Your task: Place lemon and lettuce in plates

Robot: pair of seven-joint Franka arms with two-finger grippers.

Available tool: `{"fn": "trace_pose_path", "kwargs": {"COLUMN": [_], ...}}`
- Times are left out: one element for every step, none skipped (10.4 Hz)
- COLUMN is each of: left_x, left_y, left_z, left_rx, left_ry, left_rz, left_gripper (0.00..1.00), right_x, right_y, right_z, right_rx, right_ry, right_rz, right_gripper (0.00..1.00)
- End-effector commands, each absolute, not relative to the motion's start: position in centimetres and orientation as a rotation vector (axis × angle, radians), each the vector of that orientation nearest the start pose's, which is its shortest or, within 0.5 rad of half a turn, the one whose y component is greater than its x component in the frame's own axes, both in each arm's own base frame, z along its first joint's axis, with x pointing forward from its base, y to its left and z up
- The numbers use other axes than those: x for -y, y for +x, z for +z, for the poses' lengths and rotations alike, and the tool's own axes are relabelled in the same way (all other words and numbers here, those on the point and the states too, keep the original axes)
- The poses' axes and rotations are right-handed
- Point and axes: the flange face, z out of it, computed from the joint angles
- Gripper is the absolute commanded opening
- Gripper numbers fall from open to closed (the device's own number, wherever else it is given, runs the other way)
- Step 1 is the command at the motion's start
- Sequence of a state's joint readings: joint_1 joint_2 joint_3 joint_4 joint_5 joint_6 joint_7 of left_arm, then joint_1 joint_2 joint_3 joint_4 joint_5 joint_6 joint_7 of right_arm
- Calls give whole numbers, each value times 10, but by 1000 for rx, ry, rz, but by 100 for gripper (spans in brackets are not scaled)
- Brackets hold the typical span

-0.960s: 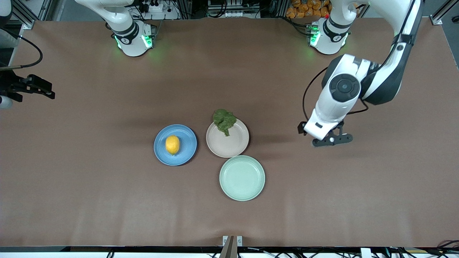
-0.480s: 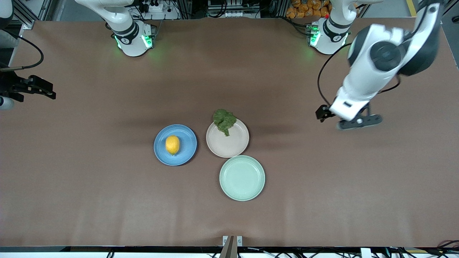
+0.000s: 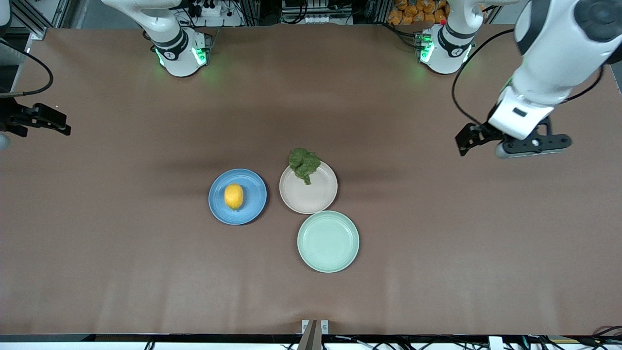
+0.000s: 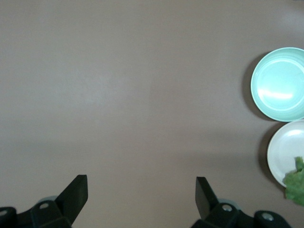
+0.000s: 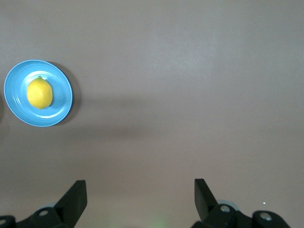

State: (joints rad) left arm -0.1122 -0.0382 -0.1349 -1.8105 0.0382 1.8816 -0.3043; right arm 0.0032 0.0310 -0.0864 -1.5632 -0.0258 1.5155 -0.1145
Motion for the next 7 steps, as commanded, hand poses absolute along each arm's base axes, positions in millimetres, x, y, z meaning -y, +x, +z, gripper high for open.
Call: {"fn": "trace_pose_path", "kwargs": {"left_x": [123, 120, 118, 119, 120, 120, 117], "left_y": [549, 547, 545, 543, 540, 538, 535], "left_z": [593, 608, 618, 628, 637, 644, 647], "left_rx": [25, 35, 41, 36, 24, -36, -86], "left_ry": [-3145, -3152, -3154, -3156, -3154, -3152, -3147], "left_rz": [-170, -154, -136, -128, -114, -97, -62], "left_gripper": [100, 100, 100, 100, 100, 100, 100], "right_x": [44, 45, 48, 51, 50, 48, 46], "right_y": [550, 550, 551, 552, 555, 560, 566], "right_z": [610, 610, 610, 610, 611, 614, 617], "right_rx": [26, 23, 14, 7, 11, 20, 28], "right_ry": [-3165, -3165, -3164, -3165, -3166, -3170, -3173], "right_rz": [115, 115, 113, 111, 111, 99, 87], "right_gripper": [100, 100, 100, 100, 100, 100, 100]}}
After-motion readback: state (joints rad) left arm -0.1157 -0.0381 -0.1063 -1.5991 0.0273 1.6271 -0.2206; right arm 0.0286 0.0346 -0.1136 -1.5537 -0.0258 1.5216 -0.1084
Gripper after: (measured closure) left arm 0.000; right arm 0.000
